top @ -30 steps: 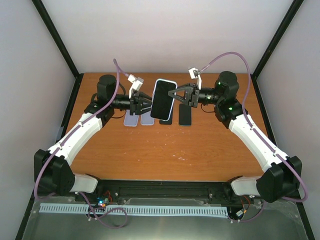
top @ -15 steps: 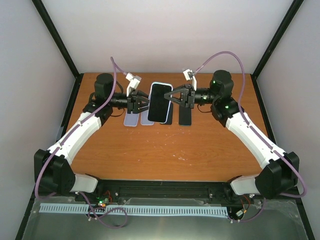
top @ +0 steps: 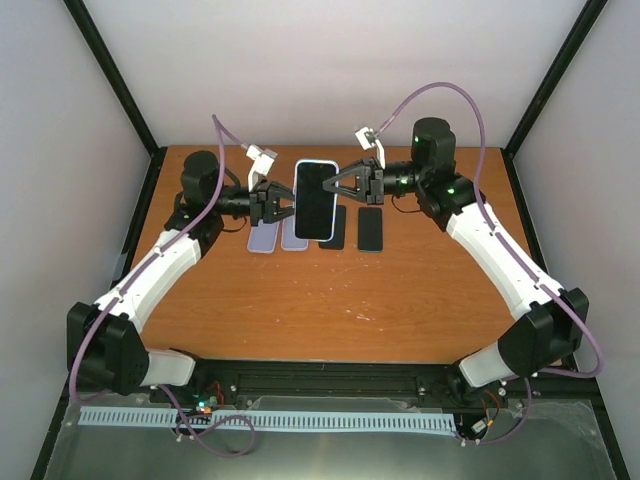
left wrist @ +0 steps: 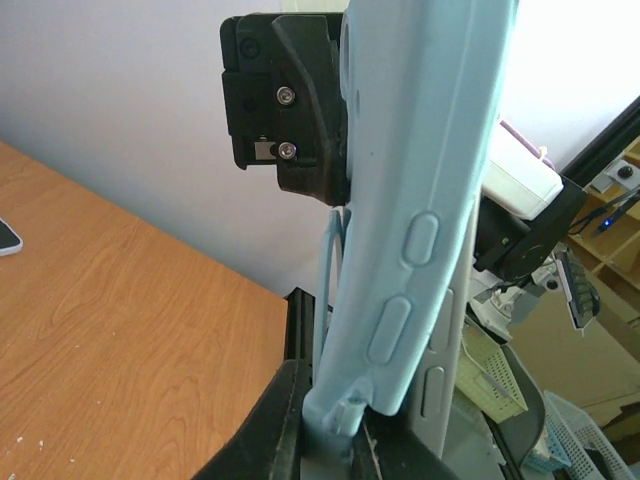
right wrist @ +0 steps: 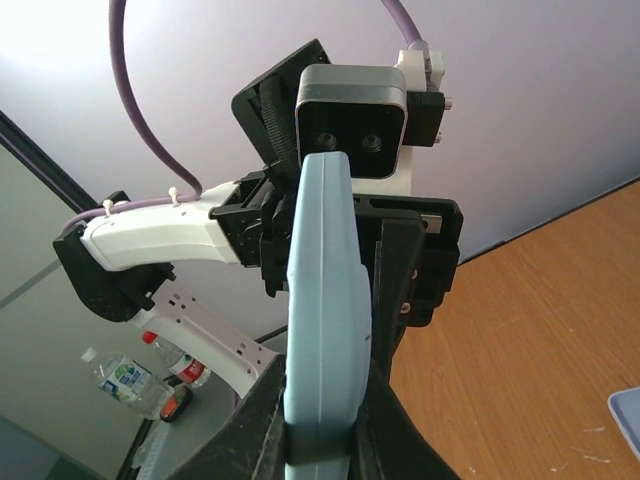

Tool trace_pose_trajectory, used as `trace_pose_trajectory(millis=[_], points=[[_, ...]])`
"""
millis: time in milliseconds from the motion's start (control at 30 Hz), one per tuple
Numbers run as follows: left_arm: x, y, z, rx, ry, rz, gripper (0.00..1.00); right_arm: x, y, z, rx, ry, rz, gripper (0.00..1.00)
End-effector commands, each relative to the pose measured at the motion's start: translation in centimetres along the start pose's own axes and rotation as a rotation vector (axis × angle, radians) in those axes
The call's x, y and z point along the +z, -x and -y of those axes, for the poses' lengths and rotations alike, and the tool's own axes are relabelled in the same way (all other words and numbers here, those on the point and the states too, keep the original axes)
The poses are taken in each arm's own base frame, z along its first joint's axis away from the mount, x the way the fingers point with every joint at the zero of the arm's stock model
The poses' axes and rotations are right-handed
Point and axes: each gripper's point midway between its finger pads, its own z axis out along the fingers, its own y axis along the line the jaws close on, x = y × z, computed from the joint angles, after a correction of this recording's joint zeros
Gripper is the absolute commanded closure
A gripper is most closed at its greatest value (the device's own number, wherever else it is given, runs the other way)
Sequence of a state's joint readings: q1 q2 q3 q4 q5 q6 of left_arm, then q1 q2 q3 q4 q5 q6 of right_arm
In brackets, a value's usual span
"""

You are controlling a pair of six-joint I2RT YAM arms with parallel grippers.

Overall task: Take the phone out of the phone case
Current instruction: Remove the phone case from the phone.

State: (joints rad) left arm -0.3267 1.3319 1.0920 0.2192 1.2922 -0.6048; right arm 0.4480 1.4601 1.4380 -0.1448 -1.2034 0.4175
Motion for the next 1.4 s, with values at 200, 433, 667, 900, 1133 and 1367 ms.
trace_pose_trajectory(millis=[200,433,667,900,1133,1367], points=[[-1.7,2.4,-0.5,-0.074,0.068,0.133,0.99,-1.2,0.8,1.1,0.011,-0.015,-0.029,0.57],[-3.1,2.3,-3.4,-0.224,0.149,0.2,0.99,-3.1,2.4,3.0,-0.063,-0.173,0.007,0.34],[-5.3,2.2,-8.4,-0.502,0.349,0.31,0.99,-4.5,2.3,4.7,-0.177,-0.376,0.016,0.25],[-6.5,0.8,-11.2,-0.732,0.425,0.38,0.99,-4.4,1.8,5.9,-0.297,-0.538,-0.019,0.25],[-7.4,-0.4,-12.5,-0.877,0.413,0.415,0.99,-1.7,-0.4,6.2,-0.509,-0.669,-0.136,0.25],[-7.3,-1.0,-12.8,-0.936,0.391,0.418,0.99,1.4,-2.0,6.6,-0.676,-0.751,-0.242,0.25]])
